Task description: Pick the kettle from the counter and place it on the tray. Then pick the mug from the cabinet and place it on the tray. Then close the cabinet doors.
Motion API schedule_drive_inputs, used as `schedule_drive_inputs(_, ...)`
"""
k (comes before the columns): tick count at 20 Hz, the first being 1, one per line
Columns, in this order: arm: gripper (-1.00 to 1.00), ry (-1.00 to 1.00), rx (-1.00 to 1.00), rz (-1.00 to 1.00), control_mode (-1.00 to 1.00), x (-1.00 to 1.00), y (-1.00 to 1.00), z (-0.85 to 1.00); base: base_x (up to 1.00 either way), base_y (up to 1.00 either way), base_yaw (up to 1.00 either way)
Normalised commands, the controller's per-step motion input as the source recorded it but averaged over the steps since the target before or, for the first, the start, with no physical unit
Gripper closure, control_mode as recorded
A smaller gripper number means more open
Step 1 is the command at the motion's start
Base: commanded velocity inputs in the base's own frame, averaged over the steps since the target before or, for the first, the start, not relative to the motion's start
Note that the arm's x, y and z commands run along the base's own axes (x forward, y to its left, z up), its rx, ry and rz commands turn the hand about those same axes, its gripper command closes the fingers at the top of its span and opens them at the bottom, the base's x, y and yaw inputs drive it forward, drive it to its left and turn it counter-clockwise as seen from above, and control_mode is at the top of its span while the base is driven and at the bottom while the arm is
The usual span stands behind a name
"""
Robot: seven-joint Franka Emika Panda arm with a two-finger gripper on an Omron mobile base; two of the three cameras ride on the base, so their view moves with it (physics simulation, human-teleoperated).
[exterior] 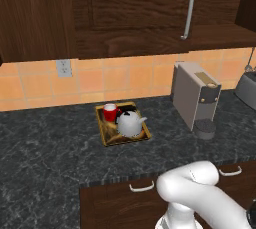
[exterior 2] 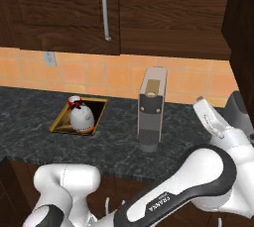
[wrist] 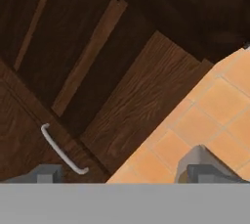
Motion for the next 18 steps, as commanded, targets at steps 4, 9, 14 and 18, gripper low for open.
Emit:
schedule_drive_inputs(4,-1.00,0.00,0.27,0.13,-1.00,0.00,-0.83,-0.50,0.00,0.00,0.00)
schedule_drive_inputs(9,-1.00,-0.05,0.35,0.14,-1.00,0.02,-0.60,-0.89,0.00,0.00,0.00)
schedule_drive_inputs(14,-1.00,0.00,0.29,0.14,-1.00,0.30,-0.48,-0.35,0.00,0.00,0.00)
schedule_drive_inputs(18,-1.00,0.00,0.18,0.17,-1.00,0.42,-0.45,0.14,0.00,0.00,0.00)
